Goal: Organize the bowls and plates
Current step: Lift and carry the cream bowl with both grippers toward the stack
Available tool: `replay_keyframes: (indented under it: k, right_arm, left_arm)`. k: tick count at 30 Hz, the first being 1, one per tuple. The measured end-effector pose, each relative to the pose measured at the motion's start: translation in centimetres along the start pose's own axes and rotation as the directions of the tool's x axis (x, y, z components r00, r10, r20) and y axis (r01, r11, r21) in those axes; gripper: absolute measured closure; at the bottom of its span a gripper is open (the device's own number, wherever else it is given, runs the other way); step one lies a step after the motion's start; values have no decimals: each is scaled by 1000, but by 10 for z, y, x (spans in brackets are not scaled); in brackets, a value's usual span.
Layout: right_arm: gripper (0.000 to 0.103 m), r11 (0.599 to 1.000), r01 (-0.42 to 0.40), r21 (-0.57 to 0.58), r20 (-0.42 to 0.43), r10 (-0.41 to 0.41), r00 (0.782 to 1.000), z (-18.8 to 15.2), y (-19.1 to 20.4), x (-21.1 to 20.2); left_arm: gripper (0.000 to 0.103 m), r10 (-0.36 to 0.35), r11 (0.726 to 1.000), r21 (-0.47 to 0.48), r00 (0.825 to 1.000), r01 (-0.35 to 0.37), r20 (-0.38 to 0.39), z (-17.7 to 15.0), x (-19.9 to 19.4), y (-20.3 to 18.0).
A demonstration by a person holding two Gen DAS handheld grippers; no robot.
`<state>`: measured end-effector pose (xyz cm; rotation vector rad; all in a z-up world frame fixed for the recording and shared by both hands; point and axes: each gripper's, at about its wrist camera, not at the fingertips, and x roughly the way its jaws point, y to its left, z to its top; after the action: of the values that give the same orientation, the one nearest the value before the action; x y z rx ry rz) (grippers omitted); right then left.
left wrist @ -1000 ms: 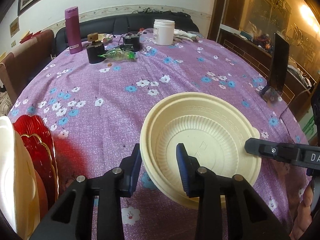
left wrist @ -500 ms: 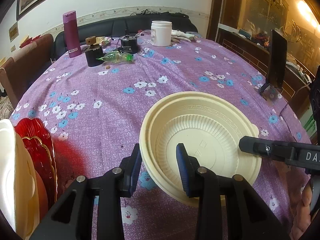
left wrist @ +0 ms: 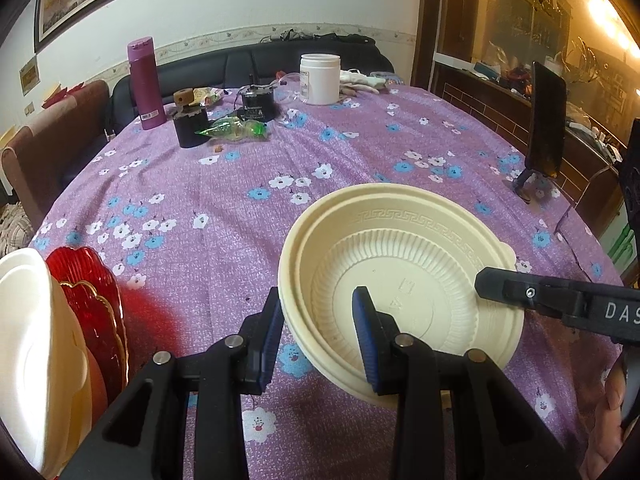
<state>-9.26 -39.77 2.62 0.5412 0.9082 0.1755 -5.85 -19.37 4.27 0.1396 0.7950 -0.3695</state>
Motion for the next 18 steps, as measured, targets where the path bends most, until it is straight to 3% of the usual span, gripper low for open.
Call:
replay_keyframes:
  k: [18]
  right_arm:
    - [81, 1000, -8, -25, 31, 9, 999, -1, 13, -16]
  left_arm:
    - [69, 15, 1000, 5, 999, -16, 51, 1, -20, 2]
